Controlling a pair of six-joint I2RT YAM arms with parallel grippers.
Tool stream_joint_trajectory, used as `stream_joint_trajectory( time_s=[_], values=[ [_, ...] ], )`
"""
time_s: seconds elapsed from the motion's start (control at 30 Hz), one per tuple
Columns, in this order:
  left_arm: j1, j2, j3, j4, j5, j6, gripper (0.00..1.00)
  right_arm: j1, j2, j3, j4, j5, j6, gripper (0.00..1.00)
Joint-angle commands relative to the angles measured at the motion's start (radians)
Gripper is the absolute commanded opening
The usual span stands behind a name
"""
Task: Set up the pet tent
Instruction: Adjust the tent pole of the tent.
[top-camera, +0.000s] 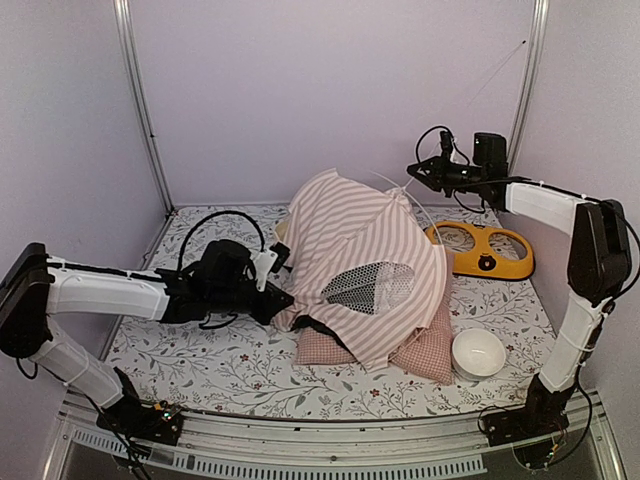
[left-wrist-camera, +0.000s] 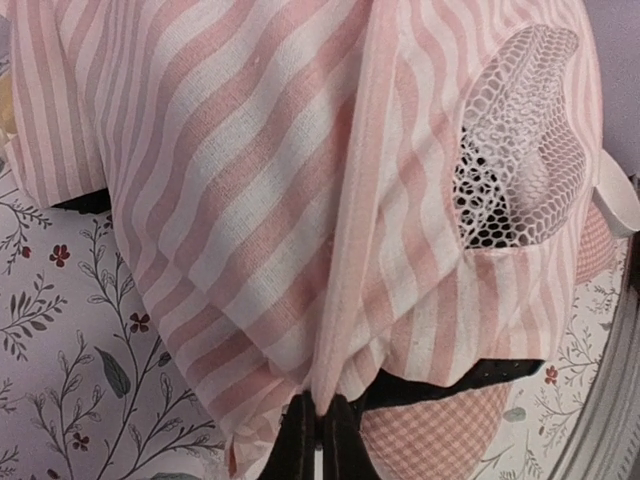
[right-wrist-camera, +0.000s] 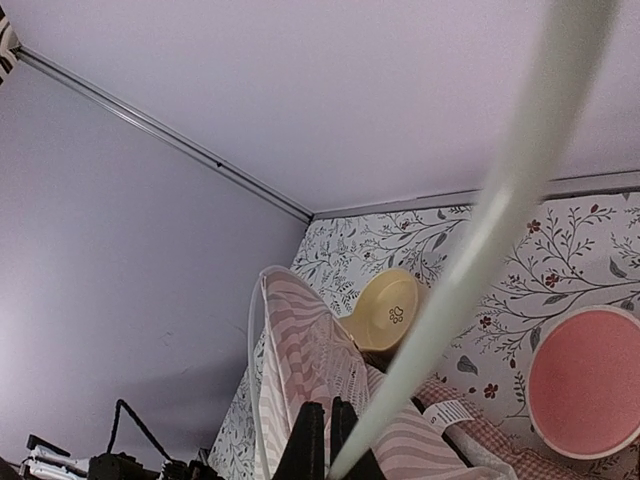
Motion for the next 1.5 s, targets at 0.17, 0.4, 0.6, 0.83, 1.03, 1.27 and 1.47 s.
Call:
stream_joint_trajectory(
  time_s=[0.17, 0.4, 0.6, 0.83, 1.03, 1.27, 1.47],
  values=[
    [-0.044, 0.012, -0.083, -0.227, -0.036, -0.113, 0.0, -0.094, -0.021, 0.104, 0.083, 0.091, -0.113, 0.0],
    [-0.046, -0.015, -0.105, -0.275, -0.043, -0.264, 0.0, 0.044, -0.098, 0.09, 0.016, 0.11, -0.187, 0.0],
    [-0.053, -0.03, -0.116, -0.301, -0.004, -0.335, 0.0, 0.091, -0.141, 0.144, -0.094, 0.16, -0.264, 0.0],
    [-0.134, -0.067, -0.152, -0.228, 0.026, -0.309, 0.0, 0.071, -0.079, 0.278, -0.2, 0.209, -0.339, 0.0],
    [-0.195, -0.054, -0.175, -0.186, 0.039, -0.304, 0.0, 0.055, -0.056, 0.252, -0.23, 0.176, -0.325, 0.0],
    [-0.19, -0.055, -0.161, -0.196, -0.004, -0.349, 0.07, 0.064, -0.104, 0.115, -0.257, 0.319, -0.37, 0.0],
    [-0.183, -0.021, -0.113, -0.127, -0.11, -0.326, 0.1, 0.056, -0.069, 0.094, -0.256, 0.281, -0.364, 0.0]
  ],
)
